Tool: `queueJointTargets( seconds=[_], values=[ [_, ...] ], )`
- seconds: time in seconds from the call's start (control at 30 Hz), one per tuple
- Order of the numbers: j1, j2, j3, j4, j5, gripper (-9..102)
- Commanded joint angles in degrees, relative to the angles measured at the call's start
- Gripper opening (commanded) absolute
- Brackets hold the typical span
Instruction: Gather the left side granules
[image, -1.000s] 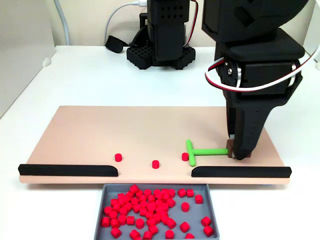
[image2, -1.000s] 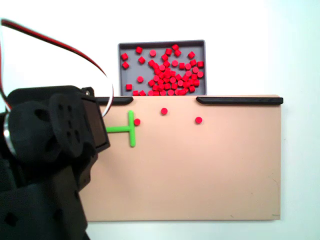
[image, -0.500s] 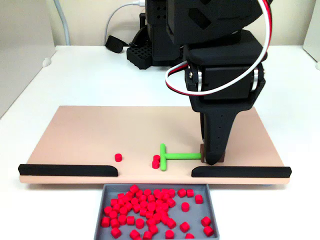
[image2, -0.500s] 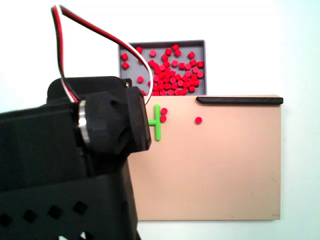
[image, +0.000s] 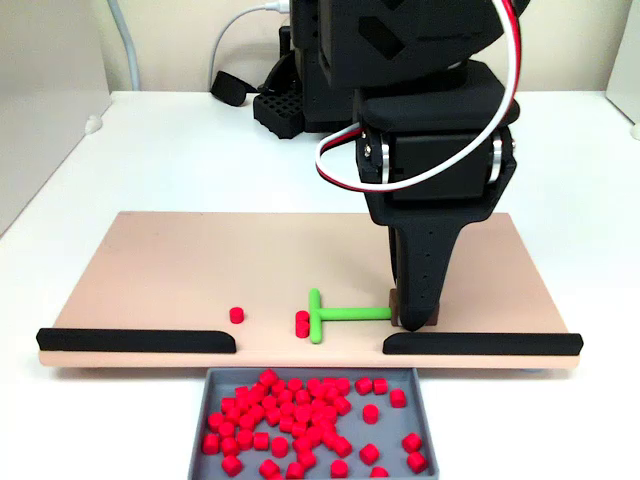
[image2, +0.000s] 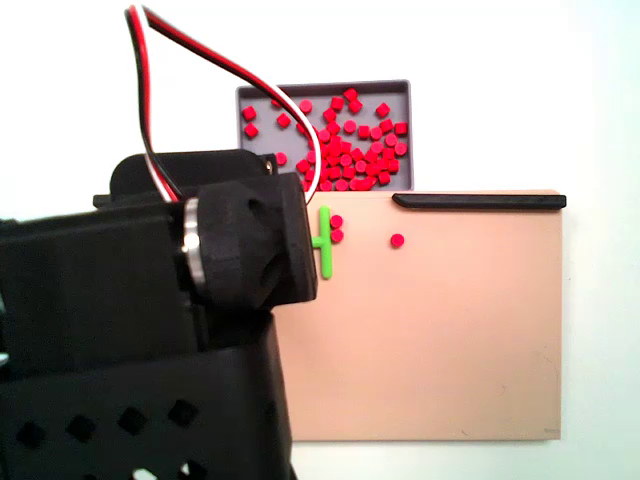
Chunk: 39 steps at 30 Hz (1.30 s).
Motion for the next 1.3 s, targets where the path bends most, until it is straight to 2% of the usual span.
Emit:
queueJointTargets(
  seconds=[0.0, 0.3, 0.47, 0.7, 1.07, 1.17, 1.27],
  values=[
    [-2.11, 2.29, 0.44, 1.85, 1.67, 0],
    [-8.96, 12.30, 0.97, 5.19, 3.69, 0],
    [-9.93, 23.55, 9.76, 5.27, -3.78, 0],
    [-6.06, 43.42, 30.59, 5.27, -30.76, 0],
    [6.59, 54.14, 42.28, 4.92, -86.48, 0],
    [8.61, 55.02, 44.21, 4.48, -94.39, 0],
    [9.58, 54.84, 44.30, 4.48, -98.00, 0]
  ],
)
